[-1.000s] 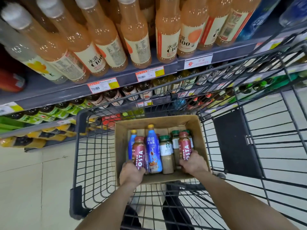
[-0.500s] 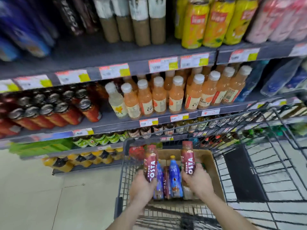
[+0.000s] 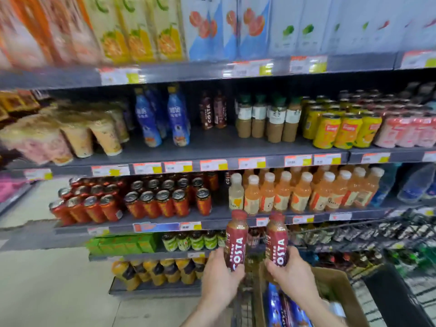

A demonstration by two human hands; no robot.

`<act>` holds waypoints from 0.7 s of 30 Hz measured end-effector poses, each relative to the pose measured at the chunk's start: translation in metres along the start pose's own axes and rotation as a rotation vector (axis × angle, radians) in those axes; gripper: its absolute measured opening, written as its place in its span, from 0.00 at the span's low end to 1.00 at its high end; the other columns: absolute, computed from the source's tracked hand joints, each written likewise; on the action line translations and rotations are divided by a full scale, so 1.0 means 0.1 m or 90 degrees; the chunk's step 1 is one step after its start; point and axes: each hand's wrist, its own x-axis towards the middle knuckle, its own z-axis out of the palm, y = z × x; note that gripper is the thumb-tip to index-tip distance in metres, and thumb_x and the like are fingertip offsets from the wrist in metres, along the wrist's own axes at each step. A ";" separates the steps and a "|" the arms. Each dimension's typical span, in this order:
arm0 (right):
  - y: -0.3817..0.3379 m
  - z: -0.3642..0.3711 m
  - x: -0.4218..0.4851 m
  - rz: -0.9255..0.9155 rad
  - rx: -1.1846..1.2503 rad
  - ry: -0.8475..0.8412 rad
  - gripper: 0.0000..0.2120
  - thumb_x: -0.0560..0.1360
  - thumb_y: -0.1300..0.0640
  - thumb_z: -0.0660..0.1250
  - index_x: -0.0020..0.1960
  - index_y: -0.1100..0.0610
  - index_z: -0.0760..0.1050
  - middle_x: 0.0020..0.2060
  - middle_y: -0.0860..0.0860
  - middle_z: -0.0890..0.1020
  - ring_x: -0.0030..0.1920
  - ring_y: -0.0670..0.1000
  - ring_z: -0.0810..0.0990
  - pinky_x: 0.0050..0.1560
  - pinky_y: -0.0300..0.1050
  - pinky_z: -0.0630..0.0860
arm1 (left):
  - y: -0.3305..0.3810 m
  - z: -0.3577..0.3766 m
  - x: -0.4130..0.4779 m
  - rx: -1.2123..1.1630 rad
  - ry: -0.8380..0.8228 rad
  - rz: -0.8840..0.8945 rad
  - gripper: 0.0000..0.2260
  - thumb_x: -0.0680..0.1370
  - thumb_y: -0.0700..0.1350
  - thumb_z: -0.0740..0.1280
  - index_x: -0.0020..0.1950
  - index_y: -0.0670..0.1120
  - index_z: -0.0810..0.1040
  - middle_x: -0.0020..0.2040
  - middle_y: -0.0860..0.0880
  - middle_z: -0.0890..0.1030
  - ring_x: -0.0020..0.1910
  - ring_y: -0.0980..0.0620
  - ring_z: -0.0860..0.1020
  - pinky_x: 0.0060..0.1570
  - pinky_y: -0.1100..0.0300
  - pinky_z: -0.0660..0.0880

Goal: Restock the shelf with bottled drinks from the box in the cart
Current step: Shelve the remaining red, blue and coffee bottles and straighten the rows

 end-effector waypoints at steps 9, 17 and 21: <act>-1.01 -0.10 0.05 -0.168 0.007 0.043 0.21 0.70 0.41 0.73 0.55 0.47 0.68 0.41 0.41 0.79 0.40 0.44 0.79 0.38 0.43 0.74 | 0.15 -0.71 0.05 -0.035 0.077 0.057 0.14 0.73 0.56 0.71 0.54 0.56 0.71 0.48 0.57 0.75 0.45 0.60 0.75 0.45 0.60 0.76; -1.82 -0.47 0.53 -0.255 0.051 0.100 0.24 0.69 0.40 0.74 0.58 0.48 0.69 0.46 0.41 0.80 0.44 0.44 0.80 0.44 0.45 0.78 | 0.64 -1.15 0.53 -0.041 0.146 0.118 0.16 0.72 0.56 0.71 0.57 0.54 0.73 0.51 0.55 0.76 0.48 0.54 0.76 0.45 0.57 0.74; -2.20 -0.55 0.99 -0.270 0.060 0.098 0.27 0.68 0.38 0.73 0.60 0.47 0.68 0.49 0.43 0.80 0.48 0.47 0.80 0.49 0.49 0.78 | 0.80 -1.23 0.81 -0.046 0.182 0.115 0.16 0.73 0.56 0.72 0.56 0.54 0.73 0.50 0.55 0.77 0.48 0.54 0.77 0.44 0.56 0.72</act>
